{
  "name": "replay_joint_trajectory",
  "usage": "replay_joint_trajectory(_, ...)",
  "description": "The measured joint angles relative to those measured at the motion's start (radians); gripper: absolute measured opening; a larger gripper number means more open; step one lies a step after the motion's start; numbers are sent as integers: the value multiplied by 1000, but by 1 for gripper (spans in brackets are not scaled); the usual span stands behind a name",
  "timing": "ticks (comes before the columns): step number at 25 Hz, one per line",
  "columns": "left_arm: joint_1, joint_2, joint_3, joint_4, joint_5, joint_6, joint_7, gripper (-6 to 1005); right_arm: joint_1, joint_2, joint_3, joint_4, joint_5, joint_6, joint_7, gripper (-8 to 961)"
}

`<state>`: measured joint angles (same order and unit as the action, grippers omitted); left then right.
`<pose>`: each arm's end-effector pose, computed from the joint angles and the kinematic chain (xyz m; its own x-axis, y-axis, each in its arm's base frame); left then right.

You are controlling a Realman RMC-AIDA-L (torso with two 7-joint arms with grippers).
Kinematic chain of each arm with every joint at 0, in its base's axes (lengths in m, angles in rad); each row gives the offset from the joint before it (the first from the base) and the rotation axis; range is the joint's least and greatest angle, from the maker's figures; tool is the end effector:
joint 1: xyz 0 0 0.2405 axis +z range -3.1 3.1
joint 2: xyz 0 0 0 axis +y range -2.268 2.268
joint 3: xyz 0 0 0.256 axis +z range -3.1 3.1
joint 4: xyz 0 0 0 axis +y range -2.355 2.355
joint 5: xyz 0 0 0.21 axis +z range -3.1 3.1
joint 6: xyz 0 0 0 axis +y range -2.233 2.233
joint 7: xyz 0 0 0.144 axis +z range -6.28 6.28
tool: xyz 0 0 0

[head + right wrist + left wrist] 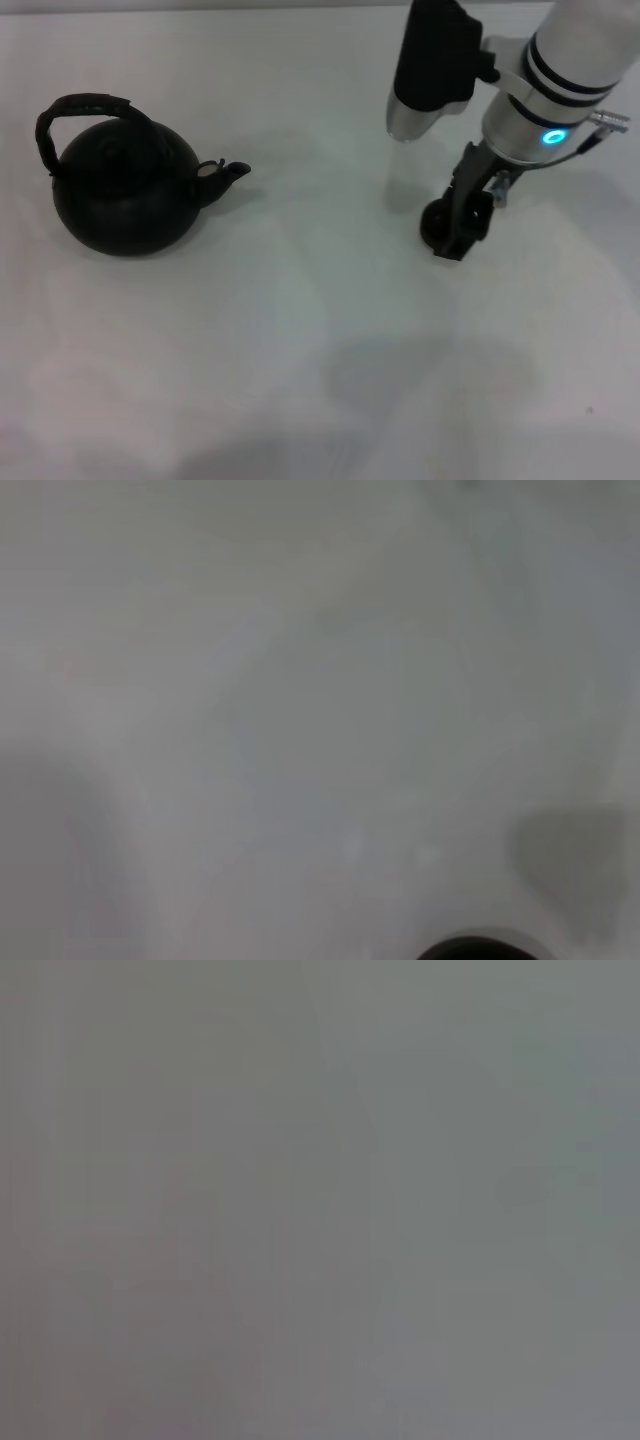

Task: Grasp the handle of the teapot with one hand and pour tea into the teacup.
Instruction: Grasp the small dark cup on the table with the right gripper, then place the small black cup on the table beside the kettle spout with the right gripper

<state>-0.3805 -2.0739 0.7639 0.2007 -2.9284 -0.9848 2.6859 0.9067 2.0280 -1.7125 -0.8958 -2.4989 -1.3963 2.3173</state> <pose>-0.4169 0.3151 0.0853 0.4746 -0.1314 0.8703 0.8387 0.3677 -0.4018 0.1663 0.3738 -0.0662 0.7816 -0.2579 0.5680 -0.1738 -0.9645 -0.1988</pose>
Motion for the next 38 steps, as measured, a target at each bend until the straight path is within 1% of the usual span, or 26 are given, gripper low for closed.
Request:
replay_joint_trajectory(2, 0, 0, 0, 0, 0, 0, 0, 798, 5, 0, 1, -18, 20, 9, 0, 729)
replay_joint_trajectory(5, 0, 0, 0, 0, 0, 0, 0, 798, 17, 0, -18, -48, 75, 58, -2, 728)
replay_joint_trajectory(11, -4, 0, 0, -6, 0, 0, 0, 797, 91, 0, -143, -44, 146, 156, -4, 734)
replay_joint_trajectory(14, -5, -1, 0, -7, 0, 1, 0, 797, 126, 0, -229, -23, 166, 192, -4, 740)
replay_joint_trajectory(15, -4, -1, 1, -8, 0, 2, 0, 797, 126, 0, -229, -23, 166, 192, -4, 742)
replay_joint_trajectory(16, -3, -1, 3, -8, 0, 4, 0, 797, 137, 0, -252, -11, 172, 203, -4, 744)
replay_joint_trajectory(28, 3, -5, 5, -13, 2, 6, 0, 798, 145, 0, -345, 5, 217, 231, -6, 771)
replay_joint_trajectory(38, -2, -5, 5, -23, 2, 0, 0, 798, 142, 0, -396, 18, 237, 236, -7, 792)
